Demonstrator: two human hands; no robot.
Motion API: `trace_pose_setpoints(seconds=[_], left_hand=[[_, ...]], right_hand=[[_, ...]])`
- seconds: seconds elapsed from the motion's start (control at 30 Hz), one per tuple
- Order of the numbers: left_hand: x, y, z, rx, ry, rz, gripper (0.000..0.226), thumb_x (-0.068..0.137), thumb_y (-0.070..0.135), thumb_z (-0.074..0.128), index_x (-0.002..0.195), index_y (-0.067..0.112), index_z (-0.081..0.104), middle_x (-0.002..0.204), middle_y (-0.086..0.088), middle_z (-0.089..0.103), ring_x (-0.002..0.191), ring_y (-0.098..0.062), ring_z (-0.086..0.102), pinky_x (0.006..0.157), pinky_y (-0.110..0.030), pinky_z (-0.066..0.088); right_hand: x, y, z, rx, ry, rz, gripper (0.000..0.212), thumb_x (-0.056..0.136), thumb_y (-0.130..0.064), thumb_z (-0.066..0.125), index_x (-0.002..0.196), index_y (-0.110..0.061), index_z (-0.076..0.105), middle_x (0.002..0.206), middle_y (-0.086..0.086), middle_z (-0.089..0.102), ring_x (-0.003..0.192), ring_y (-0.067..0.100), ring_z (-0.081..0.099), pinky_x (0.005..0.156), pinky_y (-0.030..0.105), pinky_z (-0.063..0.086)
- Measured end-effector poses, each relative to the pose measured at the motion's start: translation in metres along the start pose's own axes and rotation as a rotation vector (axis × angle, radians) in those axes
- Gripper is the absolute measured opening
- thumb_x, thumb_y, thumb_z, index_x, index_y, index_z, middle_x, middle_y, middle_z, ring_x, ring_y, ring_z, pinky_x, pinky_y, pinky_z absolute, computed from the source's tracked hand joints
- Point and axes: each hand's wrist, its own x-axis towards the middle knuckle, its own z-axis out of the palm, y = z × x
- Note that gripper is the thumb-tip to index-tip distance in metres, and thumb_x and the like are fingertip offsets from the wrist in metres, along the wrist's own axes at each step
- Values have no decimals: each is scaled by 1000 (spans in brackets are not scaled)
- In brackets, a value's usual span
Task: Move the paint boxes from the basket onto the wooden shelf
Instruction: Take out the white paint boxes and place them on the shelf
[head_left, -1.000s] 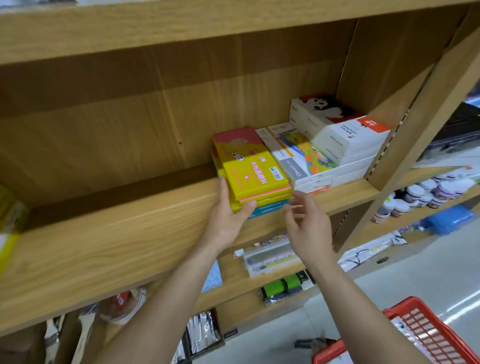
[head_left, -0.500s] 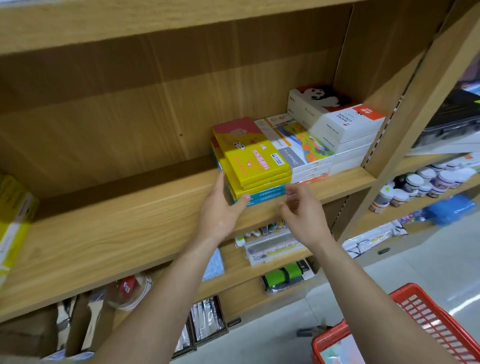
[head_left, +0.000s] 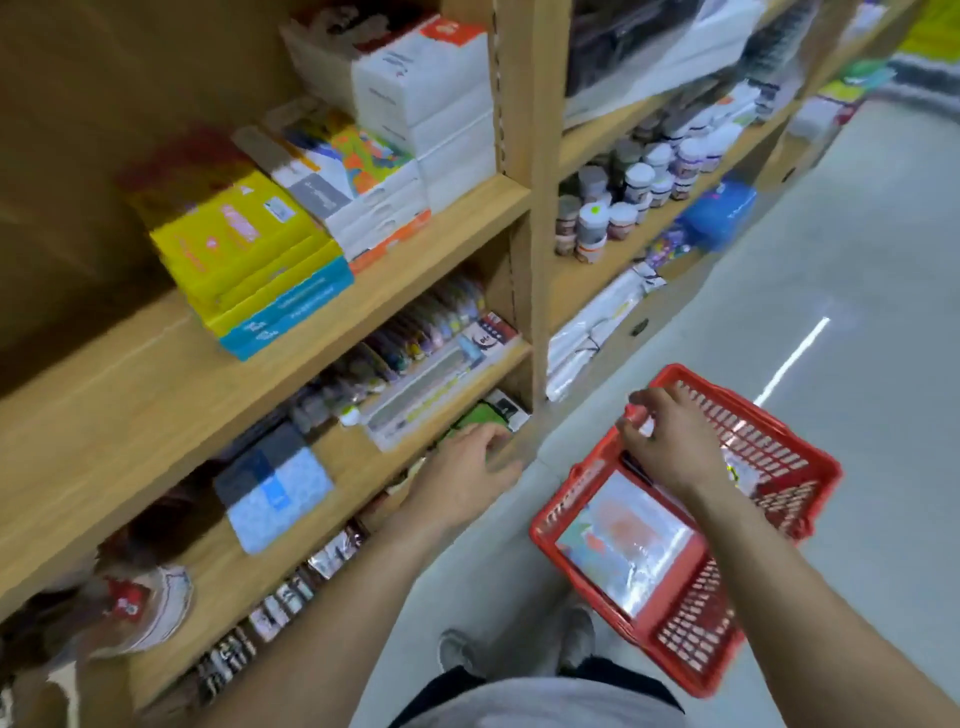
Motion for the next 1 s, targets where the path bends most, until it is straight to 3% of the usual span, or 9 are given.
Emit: trace_pose_setpoints(seconds=[0.17, 0.23, 0.3, 0.4, 0.53, 0.73, 0.9, 1.0], left_hand=[[46, 35, 95, 55, -227, 43, 44, 91, 37, 66, 128, 14, 63, 129, -6, 66, 119, -24, 61, 90, -27, 44], [61, 50, 128, 32, -298, 37, 41, 90, 26, 70, 127, 8, 64, 124, -11, 67, 116, -27, 62, 80, -19, 36], [81, 59, 163, 24, -348, 45, 46, 89, 21, 73, 130, 5, 61, 125, -13, 66, 117, -29, 62, 80, -17, 33], [113, 61, 212, 11, -386, 45, 55, 89, 30, 72, 138, 10, 55, 131, -8, 64, 119, -25, 61, 92, -25, 41], [155, 59, 273, -107, -411, -36, 60, 93, 30, 69, 145, 10, 46, 138, -9, 57, 118, -26, 59, 97, -35, 48], [212, 27, 360, -253, -315, -171, 67, 85, 43, 68, 141, 13, 48, 137, -7, 57, 121, -28, 57, 104, -48, 47], [236, -1, 409, -313, -291, -246, 84, 72, 56, 61, 143, 13, 46, 143, -7, 57, 127, -27, 58, 108, -46, 46], [233, -18, 421, -287, -327, -220, 68, 82, 37, 68, 143, 13, 49, 144, -6, 53, 125, -23, 58, 108, -38, 47]], right_hand=[[-46, 132, -1, 50, -9, 383, 47, 89, -28, 75, 127, -2, 67, 127, 24, 62, 118, 44, 62, 99, 44, 48], [-60, 172, 4, 64, -22, 493, 44, 90, -31, 74, 122, -1, 67, 123, 26, 62, 116, 46, 61, 96, 46, 49], [-69, 201, 10, 79, -29, 577, 40, 90, -33, 71, 117, -4, 65, 121, 25, 62, 113, 46, 62, 92, 48, 51], [-62, 228, 22, 101, -4, 613, 36, 90, -33, 68, 116, -8, 65, 119, 19, 61, 111, 41, 62, 90, 45, 53], [-22, 253, 46, 73, 8, 550, 46, 93, -32, 66, 132, -9, 60, 131, 14, 58, 122, 34, 58, 95, 40, 48], [68, 298, 97, 113, 36, 595, 55, 93, -29, 64, 140, -2, 54, 138, 22, 55, 130, 37, 52, 109, 40, 40], [96, 333, 150, 134, 90, 772, 76, 84, -50, 55, 138, 3, 50, 143, 27, 44, 133, 45, 44, 114, 45, 37], [97, 338, 173, 138, 198, 787, 76, 87, -44, 65, 141, 6, 44, 151, 26, 34, 138, 42, 40, 114, 41, 39]])
